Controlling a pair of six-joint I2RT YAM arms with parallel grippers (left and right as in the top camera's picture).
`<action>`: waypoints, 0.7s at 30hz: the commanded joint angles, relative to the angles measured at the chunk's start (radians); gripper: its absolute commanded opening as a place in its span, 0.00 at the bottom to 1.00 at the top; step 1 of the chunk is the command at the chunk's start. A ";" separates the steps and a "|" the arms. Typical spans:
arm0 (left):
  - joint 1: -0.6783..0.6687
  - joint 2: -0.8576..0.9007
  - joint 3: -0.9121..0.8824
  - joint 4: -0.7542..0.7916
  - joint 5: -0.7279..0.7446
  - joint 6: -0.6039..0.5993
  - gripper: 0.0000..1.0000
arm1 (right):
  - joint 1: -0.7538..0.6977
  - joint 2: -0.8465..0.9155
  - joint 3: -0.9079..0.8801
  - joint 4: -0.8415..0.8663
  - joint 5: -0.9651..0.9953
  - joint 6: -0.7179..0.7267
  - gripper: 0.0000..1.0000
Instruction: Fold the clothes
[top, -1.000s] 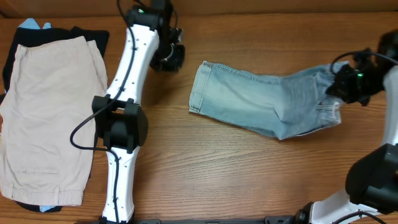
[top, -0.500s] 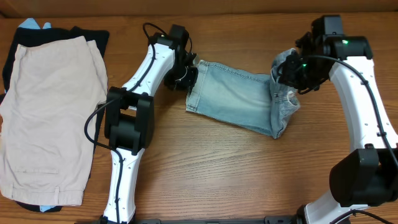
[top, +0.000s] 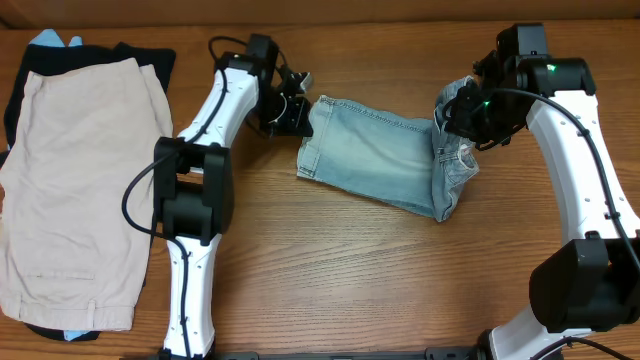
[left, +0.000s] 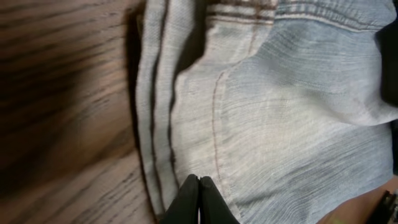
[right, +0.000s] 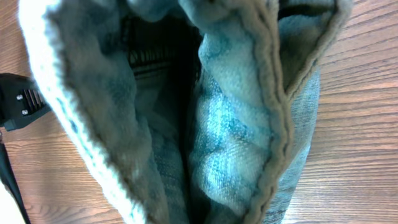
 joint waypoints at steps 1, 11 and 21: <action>0.016 -0.019 -0.047 0.021 0.058 0.048 0.04 | 0.002 -0.013 0.026 0.009 -0.024 0.008 0.04; 0.018 -0.019 -0.225 0.146 0.107 0.053 0.04 | 0.021 -0.013 0.026 0.023 -0.034 0.028 0.04; 0.021 -0.019 -0.283 0.158 0.070 0.039 0.04 | 0.095 -0.013 0.043 0.071 -0.034 0.108 0.04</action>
